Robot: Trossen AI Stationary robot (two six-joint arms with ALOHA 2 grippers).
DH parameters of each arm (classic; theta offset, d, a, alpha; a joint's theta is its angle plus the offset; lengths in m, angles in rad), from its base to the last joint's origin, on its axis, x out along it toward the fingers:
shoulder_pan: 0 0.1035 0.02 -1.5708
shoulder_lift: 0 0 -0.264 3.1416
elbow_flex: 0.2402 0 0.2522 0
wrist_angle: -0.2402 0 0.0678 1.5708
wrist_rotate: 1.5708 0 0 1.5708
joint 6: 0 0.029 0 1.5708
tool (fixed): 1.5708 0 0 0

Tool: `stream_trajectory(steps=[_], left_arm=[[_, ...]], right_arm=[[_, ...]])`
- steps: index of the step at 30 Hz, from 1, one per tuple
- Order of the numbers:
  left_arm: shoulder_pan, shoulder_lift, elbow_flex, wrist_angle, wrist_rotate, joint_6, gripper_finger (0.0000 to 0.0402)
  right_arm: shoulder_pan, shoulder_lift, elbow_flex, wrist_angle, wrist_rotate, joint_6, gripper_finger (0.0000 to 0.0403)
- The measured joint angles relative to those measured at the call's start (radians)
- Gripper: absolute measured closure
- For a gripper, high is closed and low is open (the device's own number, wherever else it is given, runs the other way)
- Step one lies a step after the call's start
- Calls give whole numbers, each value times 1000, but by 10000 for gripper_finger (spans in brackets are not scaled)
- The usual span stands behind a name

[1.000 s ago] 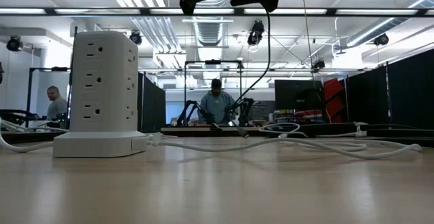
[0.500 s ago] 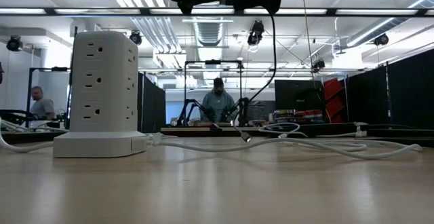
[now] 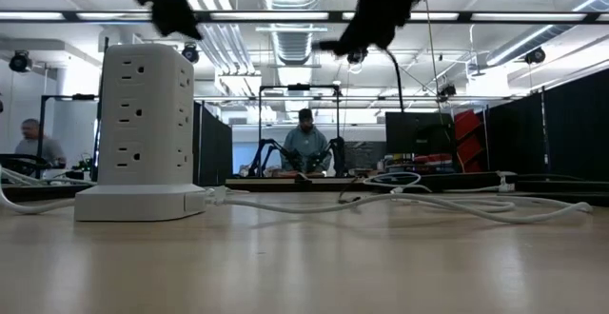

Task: Insert USB
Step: Insert the bottom black charger cable into the bottom white outlet extension

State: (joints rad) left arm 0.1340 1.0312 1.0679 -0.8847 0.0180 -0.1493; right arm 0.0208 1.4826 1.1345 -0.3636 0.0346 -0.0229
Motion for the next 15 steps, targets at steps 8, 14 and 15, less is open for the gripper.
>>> stream_trajectory(steps=[8, 14, 15], left_arm=[[-113, -52, -1, -215, -1, -282, 276], [-272, -49, -25, -244, -27, -386, 305], [-296, -48, -38, -245, -36, -392, 309]], right_arm=[[81, 194, -141, 361, -37, -14, 388], [134, 379, -105, 515, -39, 64, 388], [139, 409, -84, 528, -38, 78, 388]])
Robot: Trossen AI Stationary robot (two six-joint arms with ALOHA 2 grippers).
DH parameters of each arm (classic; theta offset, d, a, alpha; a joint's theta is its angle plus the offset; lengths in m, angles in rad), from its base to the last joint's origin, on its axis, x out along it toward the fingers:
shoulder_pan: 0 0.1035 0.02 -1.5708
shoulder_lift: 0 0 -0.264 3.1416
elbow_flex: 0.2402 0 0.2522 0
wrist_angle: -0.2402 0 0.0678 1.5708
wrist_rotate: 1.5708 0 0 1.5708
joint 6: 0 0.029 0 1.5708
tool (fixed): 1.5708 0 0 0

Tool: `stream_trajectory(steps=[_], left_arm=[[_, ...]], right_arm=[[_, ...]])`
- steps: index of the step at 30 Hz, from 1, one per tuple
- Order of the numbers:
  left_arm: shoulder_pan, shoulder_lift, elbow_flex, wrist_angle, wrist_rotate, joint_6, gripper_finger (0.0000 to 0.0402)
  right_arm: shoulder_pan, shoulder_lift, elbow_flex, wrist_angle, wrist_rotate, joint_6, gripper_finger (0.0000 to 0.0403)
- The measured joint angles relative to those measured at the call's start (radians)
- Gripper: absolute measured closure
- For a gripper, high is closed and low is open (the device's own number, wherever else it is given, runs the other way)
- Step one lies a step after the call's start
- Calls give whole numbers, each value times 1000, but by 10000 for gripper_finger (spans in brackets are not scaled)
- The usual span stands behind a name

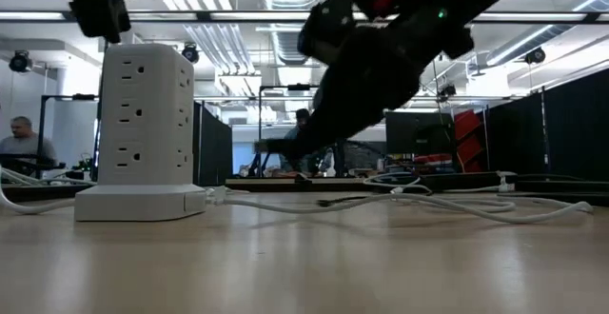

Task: Insert USB
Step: Insert the bottom black charger cable into the bottom white outlet extension

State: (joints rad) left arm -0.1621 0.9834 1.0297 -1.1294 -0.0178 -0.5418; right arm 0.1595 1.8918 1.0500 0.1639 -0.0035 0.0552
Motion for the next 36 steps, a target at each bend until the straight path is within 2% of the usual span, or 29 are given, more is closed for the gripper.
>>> stream_trajectory(steps=[6, 14, 27, 32, 36], left_arm=[[-130, -1, -129, 60, -8, -70, 331], [-258, -11, -319, 248, -9, -108, 338], [-265, 52, -580, 735, -11, -96, 338], [-264, 106, -615, 791, -11, -96, 339], [-263, 150, -620, 834, -11, -95, 338]], right_arm=[[13, 151, 128, 3, 12, 43, 388], [12, 219, 192, -4, 32, 176, 388], [13, 220, 195, -2, 33, 246, 388], [13, 220, 194, -2, 35, 248, 388], [13, 220, 194, -10, 87, 223, 388]])
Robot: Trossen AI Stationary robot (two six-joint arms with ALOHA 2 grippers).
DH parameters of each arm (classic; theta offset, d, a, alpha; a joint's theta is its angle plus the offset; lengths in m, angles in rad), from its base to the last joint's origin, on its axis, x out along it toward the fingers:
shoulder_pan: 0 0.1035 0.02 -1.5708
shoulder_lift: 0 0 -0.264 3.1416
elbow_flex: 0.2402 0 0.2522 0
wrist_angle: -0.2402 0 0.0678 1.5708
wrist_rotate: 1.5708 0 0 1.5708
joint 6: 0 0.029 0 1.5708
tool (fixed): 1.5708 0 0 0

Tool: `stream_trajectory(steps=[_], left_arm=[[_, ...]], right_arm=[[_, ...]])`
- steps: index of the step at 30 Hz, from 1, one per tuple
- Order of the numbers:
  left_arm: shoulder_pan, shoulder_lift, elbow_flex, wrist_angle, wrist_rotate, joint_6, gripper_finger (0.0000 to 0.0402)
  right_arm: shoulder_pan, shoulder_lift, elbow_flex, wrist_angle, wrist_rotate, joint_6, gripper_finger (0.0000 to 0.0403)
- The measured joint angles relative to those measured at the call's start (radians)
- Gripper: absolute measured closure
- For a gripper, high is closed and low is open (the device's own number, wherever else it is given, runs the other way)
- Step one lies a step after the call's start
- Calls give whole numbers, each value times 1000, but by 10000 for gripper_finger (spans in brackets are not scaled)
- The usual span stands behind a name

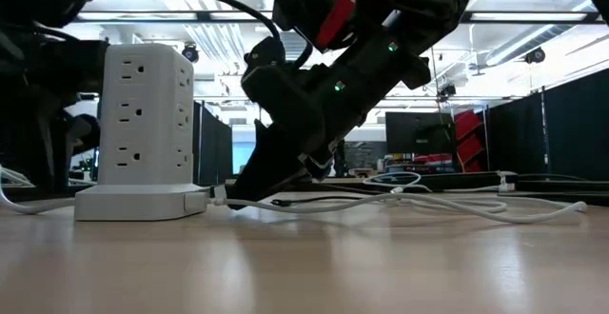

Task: Insert USB
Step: Insert the bottom black charger cable into the bottom white outlet extension

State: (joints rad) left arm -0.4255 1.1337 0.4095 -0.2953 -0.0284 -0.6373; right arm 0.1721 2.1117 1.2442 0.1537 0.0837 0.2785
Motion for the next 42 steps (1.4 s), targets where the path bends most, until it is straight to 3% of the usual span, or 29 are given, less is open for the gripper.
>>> stream_trajectory(steps=[12, 30, 42], left_arm=[[0, 100, 0, 136, 0, 3, 338], [0, 133, 1, 202, -5, 0, 339], [-3, 130, 1, 217, 13, 4, 339]], right_arm=[[13, 0, -1, -24, -2, -54, 388], [9, 2, 4, -29, -13, -70, 388], [6, 71, 134, -120, 14, -133, 388]])
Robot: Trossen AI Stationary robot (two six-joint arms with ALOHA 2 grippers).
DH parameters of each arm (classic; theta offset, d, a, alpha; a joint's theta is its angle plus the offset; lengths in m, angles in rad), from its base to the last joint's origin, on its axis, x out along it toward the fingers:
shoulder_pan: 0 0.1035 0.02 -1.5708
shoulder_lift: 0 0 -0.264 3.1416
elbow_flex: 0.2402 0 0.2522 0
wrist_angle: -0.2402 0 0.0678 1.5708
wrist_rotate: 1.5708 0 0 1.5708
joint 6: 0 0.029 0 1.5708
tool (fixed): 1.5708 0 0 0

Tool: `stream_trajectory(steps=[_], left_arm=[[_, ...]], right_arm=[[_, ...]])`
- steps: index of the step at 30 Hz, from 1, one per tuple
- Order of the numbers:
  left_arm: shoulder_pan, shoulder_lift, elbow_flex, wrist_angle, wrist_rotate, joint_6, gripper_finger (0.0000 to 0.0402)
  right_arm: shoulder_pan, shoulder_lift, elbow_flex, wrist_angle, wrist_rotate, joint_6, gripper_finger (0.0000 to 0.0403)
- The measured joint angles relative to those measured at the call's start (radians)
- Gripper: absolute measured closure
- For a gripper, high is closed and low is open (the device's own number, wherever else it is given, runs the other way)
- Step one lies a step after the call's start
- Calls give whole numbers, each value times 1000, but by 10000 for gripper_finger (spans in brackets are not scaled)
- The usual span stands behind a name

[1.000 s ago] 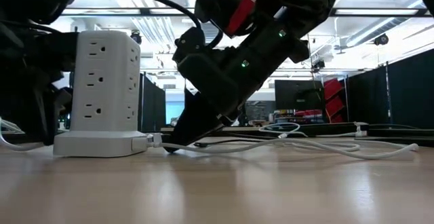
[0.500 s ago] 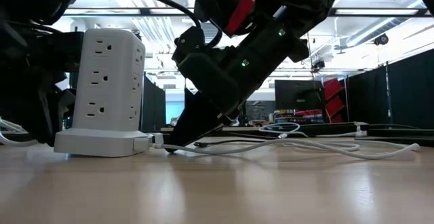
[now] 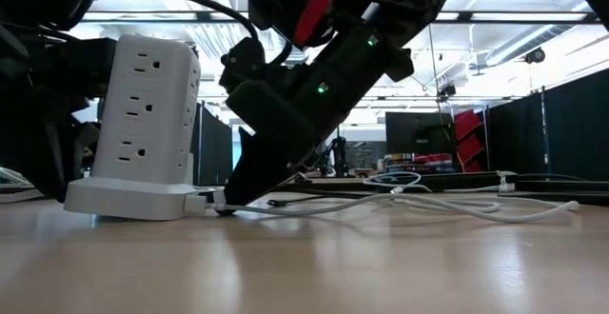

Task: Insert USB
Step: Insert the bottom black charger cable into the bottom white outlet extension

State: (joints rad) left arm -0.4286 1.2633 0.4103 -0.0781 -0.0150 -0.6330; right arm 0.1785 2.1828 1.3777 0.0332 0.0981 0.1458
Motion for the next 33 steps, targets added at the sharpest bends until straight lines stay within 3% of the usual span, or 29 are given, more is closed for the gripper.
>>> stream_trajectory(steps=[11, 23, 33], left_arm=[[3, 1, -55, -13, -34, 179, 345], [3, -1, -93, 29, -33, 308, 371], [2, 0, -93, 29, -39, 382, 373]], right_arm=[[-8, 6, -6, 41, 0, -101, 388], [-14, 41, -6, 121, 13, -38, 388], [-15, 40, -6, 129, 10, -212, 387]])
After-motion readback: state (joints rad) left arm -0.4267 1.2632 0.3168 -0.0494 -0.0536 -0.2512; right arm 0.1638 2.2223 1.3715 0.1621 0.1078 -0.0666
